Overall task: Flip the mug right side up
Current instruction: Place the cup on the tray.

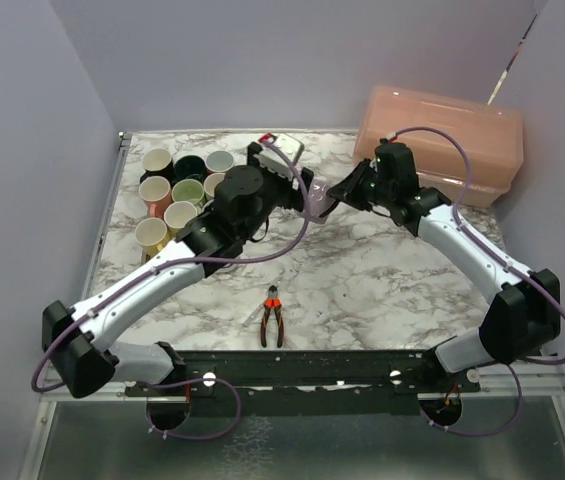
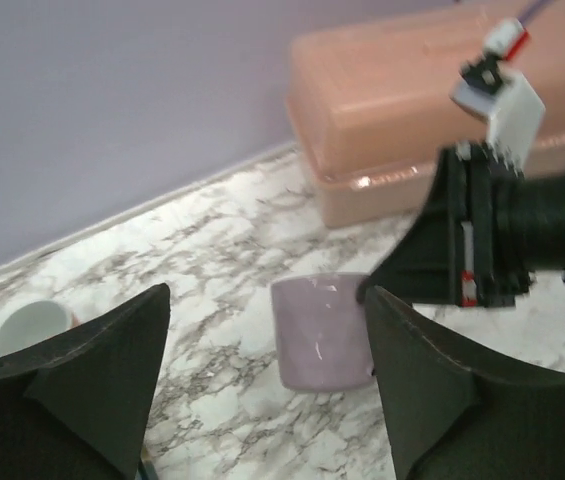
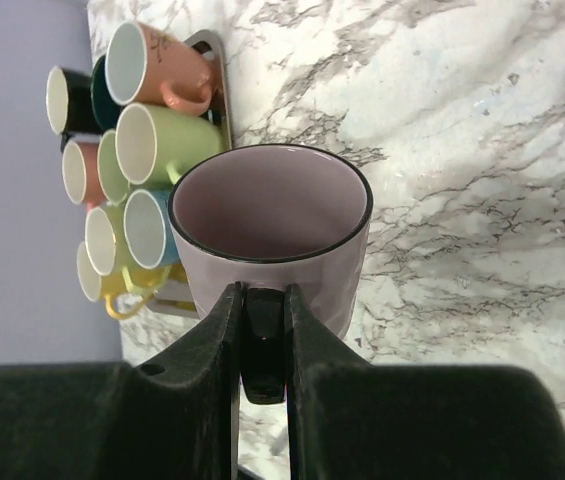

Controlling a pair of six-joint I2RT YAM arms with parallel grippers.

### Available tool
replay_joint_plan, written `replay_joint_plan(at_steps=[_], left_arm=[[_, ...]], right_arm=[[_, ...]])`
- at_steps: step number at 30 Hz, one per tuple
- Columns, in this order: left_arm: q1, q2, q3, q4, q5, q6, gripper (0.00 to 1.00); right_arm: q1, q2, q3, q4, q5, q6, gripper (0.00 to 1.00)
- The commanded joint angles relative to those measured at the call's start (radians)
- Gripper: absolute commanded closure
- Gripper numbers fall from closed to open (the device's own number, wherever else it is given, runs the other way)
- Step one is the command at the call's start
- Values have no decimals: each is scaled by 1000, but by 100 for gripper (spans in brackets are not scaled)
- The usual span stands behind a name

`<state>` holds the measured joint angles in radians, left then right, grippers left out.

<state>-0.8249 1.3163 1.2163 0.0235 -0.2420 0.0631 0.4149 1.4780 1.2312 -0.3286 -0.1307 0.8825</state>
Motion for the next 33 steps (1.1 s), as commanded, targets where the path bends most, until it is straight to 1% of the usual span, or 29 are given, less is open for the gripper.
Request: replay_joint_plan(at_steps=[1,3,5,8,11,14,16,19,25,30,33], left_arm=[[0,-129,24,-85,-301,-138,19],[0,-165,40,-116,-347,-169,17],[0,-190,66,-159,-380,-215,17],[0,-206,145,-275,-457,-310,17],[0,-213,232,-390,-496,-367,17],[0,-236,272,-448,-510,-394,17],[0,-254,281,-470,-523,-410,17],[1,-277,284,-485,-533,-423,17],[0,-292,286,-488,-542,-414,17],[1,-283,294,-488,-555,-392,17],[1,-273,313,-487,-537,-392,17]], right_arm=[[87,-98,-43,180,76,-178,99],[138,-117,-71,216,91,-217,100],[214,-120,-78,233,157,-264,100],[340,-107,-85,264,264,-331,99],[447,-72,-70,286,337,-378,100],[520,-33,-55,318,354,-400,100],[562,3,-30,319,361,-417,100],[622,65,11,372,377,-457,100],[671,184,70,464,379,-513,99],[677,273,109,565,389,-580,100],[677,330,123,625,400,-615,100]])
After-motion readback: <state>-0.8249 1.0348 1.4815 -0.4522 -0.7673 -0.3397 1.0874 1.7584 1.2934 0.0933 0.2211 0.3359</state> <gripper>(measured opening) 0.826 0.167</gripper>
